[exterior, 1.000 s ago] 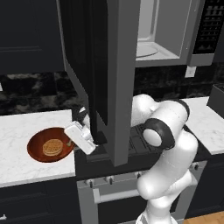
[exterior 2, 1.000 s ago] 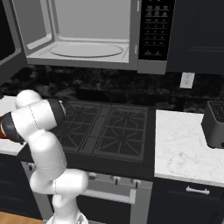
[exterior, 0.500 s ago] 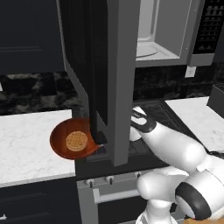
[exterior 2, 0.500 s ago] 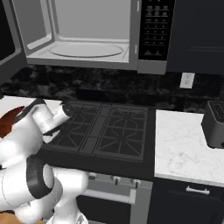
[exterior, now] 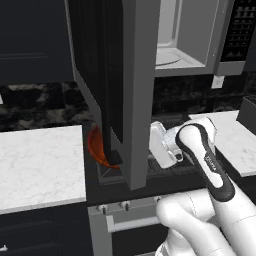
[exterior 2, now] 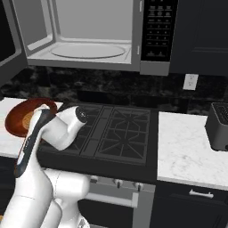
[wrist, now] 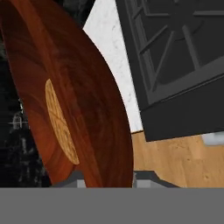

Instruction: Open the microwave, place the bowl with waffle inside the microwave, then close the microwave door and turn it on.

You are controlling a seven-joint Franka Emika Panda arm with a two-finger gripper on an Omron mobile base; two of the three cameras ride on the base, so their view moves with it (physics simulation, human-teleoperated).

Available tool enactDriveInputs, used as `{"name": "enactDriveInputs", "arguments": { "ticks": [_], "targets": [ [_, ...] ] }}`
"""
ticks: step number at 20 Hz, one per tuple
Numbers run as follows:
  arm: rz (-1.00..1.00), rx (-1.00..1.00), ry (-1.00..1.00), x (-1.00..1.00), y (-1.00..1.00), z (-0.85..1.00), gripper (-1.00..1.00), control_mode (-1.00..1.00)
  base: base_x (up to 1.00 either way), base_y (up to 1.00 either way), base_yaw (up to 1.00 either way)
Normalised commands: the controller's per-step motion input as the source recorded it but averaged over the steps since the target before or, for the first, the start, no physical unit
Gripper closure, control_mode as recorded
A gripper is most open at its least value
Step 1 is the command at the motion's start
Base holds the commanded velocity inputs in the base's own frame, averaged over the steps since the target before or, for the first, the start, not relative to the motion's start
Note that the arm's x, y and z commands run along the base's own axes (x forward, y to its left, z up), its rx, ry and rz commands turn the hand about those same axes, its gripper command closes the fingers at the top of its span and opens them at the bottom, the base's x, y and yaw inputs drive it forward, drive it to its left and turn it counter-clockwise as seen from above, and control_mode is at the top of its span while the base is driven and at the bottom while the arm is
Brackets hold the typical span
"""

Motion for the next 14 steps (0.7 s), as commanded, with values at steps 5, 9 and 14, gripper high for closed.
{"name": "enactDriveInputs", "arguments": {
  "ticks": [5, 9, 14],
  "targets": [
    [-0.18, 0.03, 0.00, -0.40, -0.92, 1.00, 1.00, -1.00, 0.00, 0.00, 0.00],
    [-0.19, 0.00, 0.00, -0.20, -0.65, 1.00, 1.00, -1.00, 0.00, 0.00, 0.00],
    [-0.17, 0.00, -0.03, -0.01, -0.35, 1.00, 1.00, -1.00, 0.00, 0.00, 0.00]
  ]
}}
